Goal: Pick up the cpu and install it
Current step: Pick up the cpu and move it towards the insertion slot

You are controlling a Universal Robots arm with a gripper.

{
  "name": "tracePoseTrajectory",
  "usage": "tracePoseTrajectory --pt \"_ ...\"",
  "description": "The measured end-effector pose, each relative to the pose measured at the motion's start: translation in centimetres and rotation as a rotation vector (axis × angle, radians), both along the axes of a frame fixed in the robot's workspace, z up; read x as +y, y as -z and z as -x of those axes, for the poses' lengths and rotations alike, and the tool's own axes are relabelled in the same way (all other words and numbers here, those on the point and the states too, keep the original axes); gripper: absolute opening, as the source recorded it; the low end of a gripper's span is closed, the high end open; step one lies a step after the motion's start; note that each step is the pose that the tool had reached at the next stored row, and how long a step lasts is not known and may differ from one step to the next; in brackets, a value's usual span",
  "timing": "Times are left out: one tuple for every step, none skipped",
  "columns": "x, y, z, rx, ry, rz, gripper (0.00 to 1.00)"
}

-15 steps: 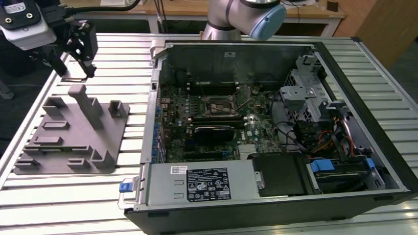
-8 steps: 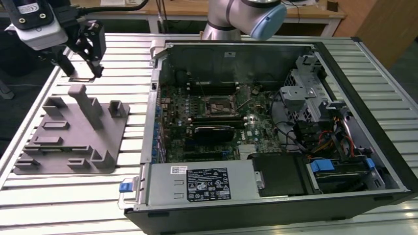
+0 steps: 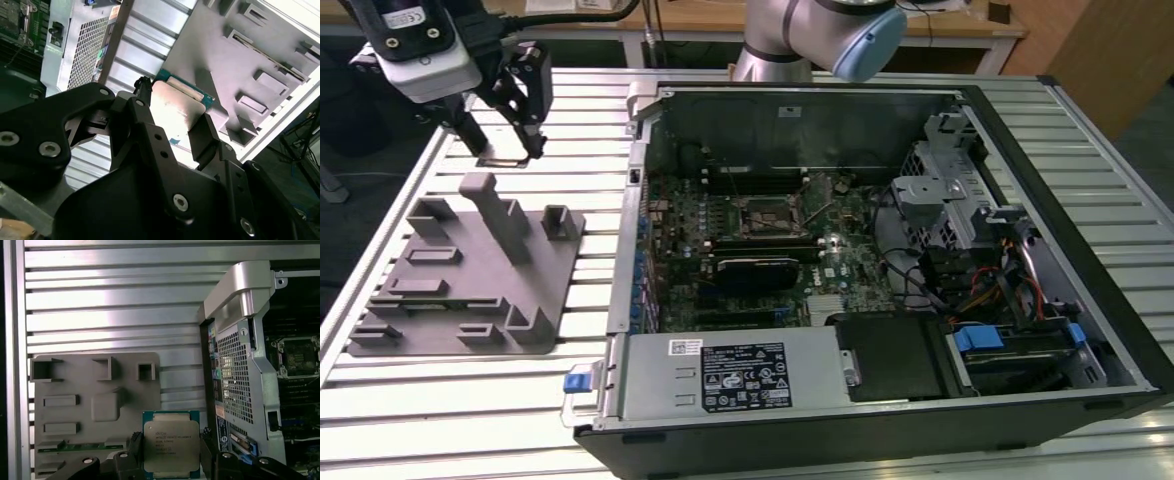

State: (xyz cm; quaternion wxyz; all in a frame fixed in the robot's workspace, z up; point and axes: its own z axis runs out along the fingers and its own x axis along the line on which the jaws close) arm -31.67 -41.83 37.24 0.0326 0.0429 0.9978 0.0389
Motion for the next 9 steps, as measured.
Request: tracePoseTrajectory --pt "0.0 0.0 -0.1 0.0 0.0 0.0 0.54" --pt "0.0 0.0 -0.3 0.0 0.0 0.0 0.54" --pt "0.0 0.0 -0.4 0.0 0.0 0.0 0.54" --pt "0.0 0.0 -0.6 0.0 0.0 0.0001 0.54" --pt "0.0 0.0 -0.8 0.0 0.0 0.0 0.54" --pt "0.0 0.0 -0.9 0.0 0.0 0.0 0.54" --pt "0.0 0.0 -1.1 0.0 0.0 0.0 0.54" --pt "0.0 0.0 -1.2 0.0 0.0 0.0001 0.54" --pt "0.0 0.0 -1.3 0.0 0.0 0.0001 0.54"
